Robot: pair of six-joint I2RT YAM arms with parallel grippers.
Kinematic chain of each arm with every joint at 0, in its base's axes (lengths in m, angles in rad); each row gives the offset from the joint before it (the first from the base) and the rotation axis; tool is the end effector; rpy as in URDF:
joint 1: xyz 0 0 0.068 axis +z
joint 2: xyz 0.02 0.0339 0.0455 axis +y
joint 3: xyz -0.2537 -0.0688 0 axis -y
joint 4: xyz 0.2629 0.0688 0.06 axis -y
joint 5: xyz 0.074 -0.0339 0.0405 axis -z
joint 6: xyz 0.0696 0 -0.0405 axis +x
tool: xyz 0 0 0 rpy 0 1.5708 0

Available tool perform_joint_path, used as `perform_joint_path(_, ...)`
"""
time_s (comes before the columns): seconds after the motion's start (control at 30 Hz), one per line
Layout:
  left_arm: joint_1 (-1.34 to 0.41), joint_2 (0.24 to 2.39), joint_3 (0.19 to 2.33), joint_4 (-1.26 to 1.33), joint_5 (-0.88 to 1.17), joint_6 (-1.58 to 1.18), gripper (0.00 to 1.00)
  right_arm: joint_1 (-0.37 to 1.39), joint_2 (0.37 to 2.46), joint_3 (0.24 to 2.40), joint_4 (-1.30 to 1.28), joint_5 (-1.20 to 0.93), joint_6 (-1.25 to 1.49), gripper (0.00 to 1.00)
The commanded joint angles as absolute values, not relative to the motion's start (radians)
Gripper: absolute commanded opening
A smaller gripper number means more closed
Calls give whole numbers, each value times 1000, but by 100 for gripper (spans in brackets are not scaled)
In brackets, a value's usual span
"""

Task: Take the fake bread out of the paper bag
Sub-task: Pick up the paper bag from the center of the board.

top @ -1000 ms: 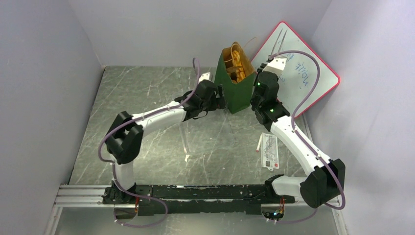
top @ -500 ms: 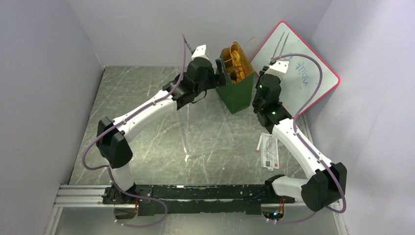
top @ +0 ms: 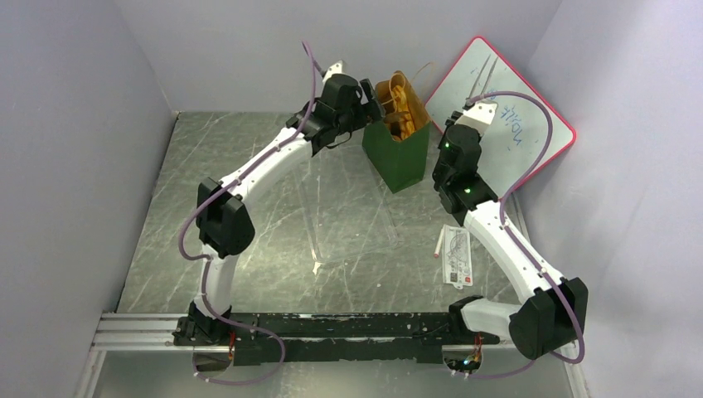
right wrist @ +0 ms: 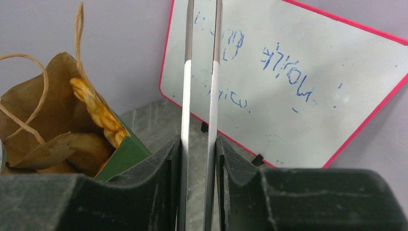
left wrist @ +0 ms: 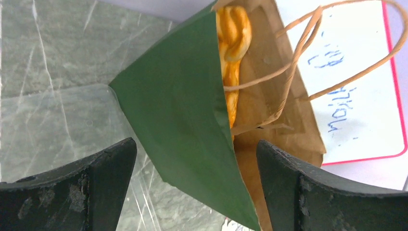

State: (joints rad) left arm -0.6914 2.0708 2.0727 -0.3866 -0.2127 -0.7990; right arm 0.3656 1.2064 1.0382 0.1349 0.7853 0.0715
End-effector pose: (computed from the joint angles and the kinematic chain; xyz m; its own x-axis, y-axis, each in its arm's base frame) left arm 0.4223 -0.3305 0.3433 -0.5403 -0.4622 -0.7032 0.1224 0.7837 -0.6090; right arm 0.3183 0.0692 0.3616 -0.0019 0.0534 -0.9986 0.4083 0.9116 0.0479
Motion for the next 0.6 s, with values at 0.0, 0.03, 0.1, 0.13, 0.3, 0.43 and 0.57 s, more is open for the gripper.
perform_joint_path(0.0,-699,2069,2092,-415,-156,-824,99,350,1189,1035,157,775,88,14)
perform_joint_path(0.03,-698,2071,2088,-411,-154,-830,99,349,1191,1035,156,774,90,14)
perform_joint_path(0.1,-696,2077,2086,-407,-149,-838,99,349,1194,1034,155,770,93,14)
perform_joint_path(0.13,-695,2080,2087,-404,-150,-840,99,347,1195,1034,155,769,95,14)
perform_joint_path(0.3,-695,2111,2125,-410,-156,-841,99,347,1198,1029,155,764,100,14)
perform_joint_path(0.43,-693,2139,2150,-417,-162,-845,99,348,1199,1029,156,760,103,14)
perform_joint_path(0.57,-690,2170,2178,-421,-165,-845,99,346,1203,1030,158,759,100,13)
